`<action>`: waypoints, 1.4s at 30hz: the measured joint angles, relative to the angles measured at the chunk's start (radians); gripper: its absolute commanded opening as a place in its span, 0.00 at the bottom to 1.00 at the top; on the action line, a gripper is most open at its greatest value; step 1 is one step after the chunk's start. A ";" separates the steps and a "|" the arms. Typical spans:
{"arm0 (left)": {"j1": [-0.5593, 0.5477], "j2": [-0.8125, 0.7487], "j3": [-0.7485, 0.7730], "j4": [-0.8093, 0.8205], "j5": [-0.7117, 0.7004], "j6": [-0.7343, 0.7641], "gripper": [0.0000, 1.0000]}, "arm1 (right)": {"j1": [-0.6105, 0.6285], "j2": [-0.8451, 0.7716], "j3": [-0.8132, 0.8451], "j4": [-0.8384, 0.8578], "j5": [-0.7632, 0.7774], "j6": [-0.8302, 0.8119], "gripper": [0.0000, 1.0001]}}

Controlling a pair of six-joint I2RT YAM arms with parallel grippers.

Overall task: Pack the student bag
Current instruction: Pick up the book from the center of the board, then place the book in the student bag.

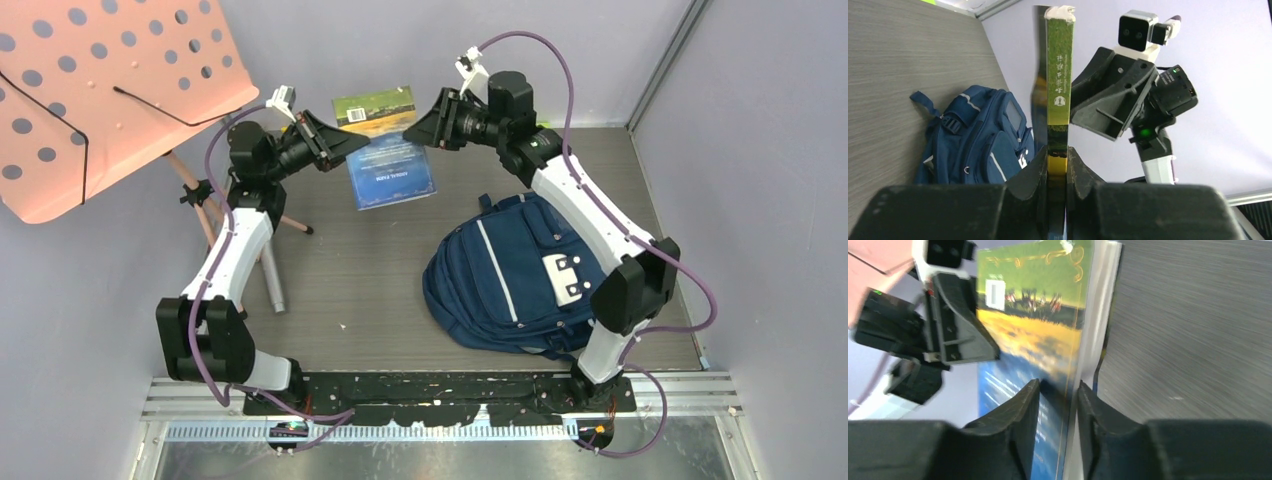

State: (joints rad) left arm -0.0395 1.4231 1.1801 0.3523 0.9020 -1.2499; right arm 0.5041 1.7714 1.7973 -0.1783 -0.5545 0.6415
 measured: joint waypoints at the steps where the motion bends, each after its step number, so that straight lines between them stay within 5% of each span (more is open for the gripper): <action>1: 0.000 -0.006 -0.001 -0.005 0.001 0.003 0.00 | 0.007 -0.016 0.000 -0.042 0.032 -0.025 0.52; 12: -0.003 -0.151 -0.027 -0.419 -0.121 0.300 0.00 | 0.156 -0.289 -0.096 -0.470 0.458 -0.280 0.62; 18: -0.002 -0.336 -0.235 -0.601 -0.237 0.457 0.00 | 0.280 -0.488 -0.413 -0.555 0.733 -0.280 0.62; 28: -0.005 -0.367 -0.421 -0.787 -0.238 0.669 0.00 | 0.479 -0.491 -0.677 -0.632 0.983 -0.198 0.61; 38: -0.005 -0.491 -0.502 -0.784 -0.233 0.770 0.00 | 0.534 -0.451 -0.752 -0.617 1.137 -0.166 0.50; 42: -0.005 -0.576 -0.562 -0.787 -0.207 0.754 0.00 | 0.547 -0.413 -0.772 -0.580 1.182 -0.163 0.18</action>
State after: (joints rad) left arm -0.0441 0.8474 0.6178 -0.4343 0.6952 -0.4957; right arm 1.0512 1.3586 1.0252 -0.7586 0.6273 0.4789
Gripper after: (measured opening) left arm 0.129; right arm 0.376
